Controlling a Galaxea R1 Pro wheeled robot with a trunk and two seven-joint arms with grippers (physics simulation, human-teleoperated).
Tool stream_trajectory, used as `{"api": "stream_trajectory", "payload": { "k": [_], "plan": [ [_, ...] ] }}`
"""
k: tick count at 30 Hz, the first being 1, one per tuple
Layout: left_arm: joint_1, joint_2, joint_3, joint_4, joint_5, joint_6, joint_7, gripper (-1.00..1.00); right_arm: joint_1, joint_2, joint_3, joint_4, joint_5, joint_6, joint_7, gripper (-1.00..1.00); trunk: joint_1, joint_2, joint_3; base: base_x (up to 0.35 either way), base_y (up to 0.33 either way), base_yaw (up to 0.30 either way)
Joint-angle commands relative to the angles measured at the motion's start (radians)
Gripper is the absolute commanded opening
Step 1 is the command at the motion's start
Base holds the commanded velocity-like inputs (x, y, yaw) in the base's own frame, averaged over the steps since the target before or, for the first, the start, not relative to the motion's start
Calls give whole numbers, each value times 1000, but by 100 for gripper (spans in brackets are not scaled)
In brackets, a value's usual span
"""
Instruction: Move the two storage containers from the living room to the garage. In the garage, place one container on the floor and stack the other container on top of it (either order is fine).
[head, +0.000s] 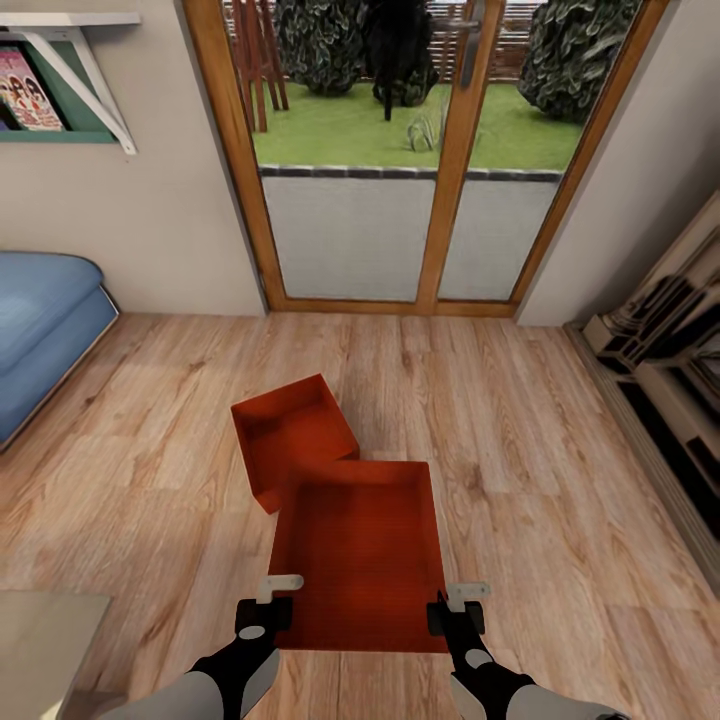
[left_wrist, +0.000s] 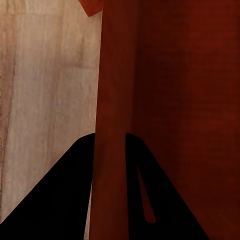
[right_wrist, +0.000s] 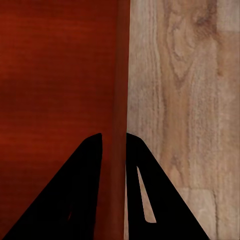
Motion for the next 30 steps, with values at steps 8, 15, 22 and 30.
{"api": "stream_trajectory", "payload": {
  "k": [8, 15, 22, 30],
  "plan": [
    [-1, 0, 15, -2, -9, -5, 34, -100, 0, 0, -16, 0, 2, 2, 1, -100, -31, 56, 25, 0, 0, 0],
    [-1, 0, 15, -2, -9, -5, 34, -100, 1, 0, -16, 0, 2, 2, 1, -100, -58, 105, 47, 0, 0, 0],
    [-1, 0, 15, -2, -9, -5, 34, -100, 0, 0, -16, 1, 2, 2, 1, -100, -84, 154, 68, 0, 0, 0],
    [-1, 0, 15, -2, -9, -5, 33, -100, 0, 0, -16, 1, 2, 2, 1, -100, -115, 210, 94, 0, 0, 0]
  ]
}}
